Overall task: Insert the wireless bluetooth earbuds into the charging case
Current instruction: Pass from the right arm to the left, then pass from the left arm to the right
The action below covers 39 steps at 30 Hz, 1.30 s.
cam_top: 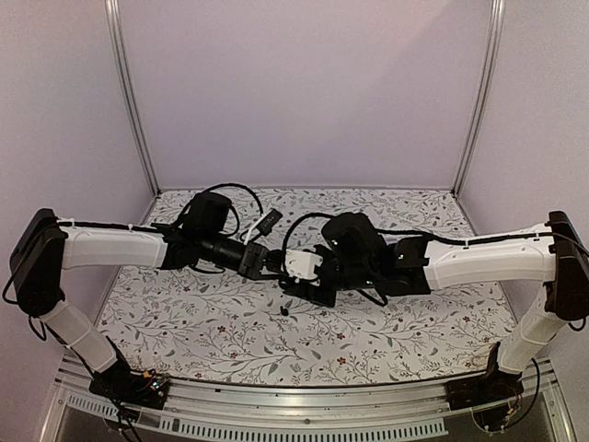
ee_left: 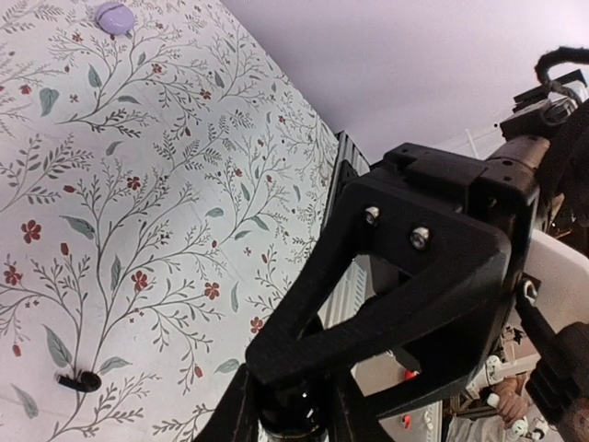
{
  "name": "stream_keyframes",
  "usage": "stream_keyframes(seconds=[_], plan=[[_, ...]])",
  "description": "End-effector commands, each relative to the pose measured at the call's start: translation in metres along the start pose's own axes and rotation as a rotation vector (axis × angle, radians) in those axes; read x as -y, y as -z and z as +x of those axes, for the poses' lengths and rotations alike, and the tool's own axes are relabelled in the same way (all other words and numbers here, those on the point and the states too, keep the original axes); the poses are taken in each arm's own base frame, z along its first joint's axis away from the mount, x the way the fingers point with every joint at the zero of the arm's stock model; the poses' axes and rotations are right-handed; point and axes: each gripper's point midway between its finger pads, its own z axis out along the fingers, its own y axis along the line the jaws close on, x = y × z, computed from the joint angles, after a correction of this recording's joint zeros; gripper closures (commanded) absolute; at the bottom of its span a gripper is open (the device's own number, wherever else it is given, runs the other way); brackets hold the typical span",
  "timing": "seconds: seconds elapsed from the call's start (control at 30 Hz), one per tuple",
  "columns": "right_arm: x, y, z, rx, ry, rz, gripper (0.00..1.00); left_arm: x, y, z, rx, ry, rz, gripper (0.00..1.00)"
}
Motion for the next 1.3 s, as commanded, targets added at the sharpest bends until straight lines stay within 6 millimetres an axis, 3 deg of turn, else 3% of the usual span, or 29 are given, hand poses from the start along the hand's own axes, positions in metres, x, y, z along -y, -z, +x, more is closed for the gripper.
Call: stream_keyframes(seconds=[0.0,0.1,0.2,0.57,0.67,0.77,1.03,1.17,1.27], plan=[[0.022,0.015,-0.015,0.047,-0.004,0.112,0.69,0.014,-0.001,-0.009,0.009,-0.052,0.048,0.83],[0.023,0.017,-0.016,0.05,0.001,0.123,0.7,0.016,-0.004,-0.007,-0.005,-0.047,0.062,0.62],[0.023,0.018,-0.018,0.059,0.005,0.12,0.7,0.014,-0.006,-0.005,-0.014,-0.043,0.059,0.57],[0.021,0.02,-0.017,0.062,0.011,0.109,0.67,0.017,-0.003,-0.013,0.011,-0.07,0.042,0.84],[0.025,0.023,-0.02,0.087,-0.009,0.139,0.48,0.019,0.0,-0.016,0.036,-0.094,0.039,0.89],[0.033,0.037,-0.026,0.144,-0.041,0.189,0.35,0.025,0.008,-0.022,0.076,-0.144,0.037,0.95],[0.059,0.116,-0.054,0.442,-0.181,0.208,0.03,0.056,0.038,-0.036,0.209,-0.311,0.063,0.98],[0.058,0.143,-0.06,0.553,-0.245,0.151,0.01,0.078,0.053,-0.044,0.281,-0.435,0.067,0.98],[0.049,0.147,-0.071,0.588,-0.298,0.046,0.01,0.094,0.065,-0.046,0.342,-0.546,0.068,0.98]])
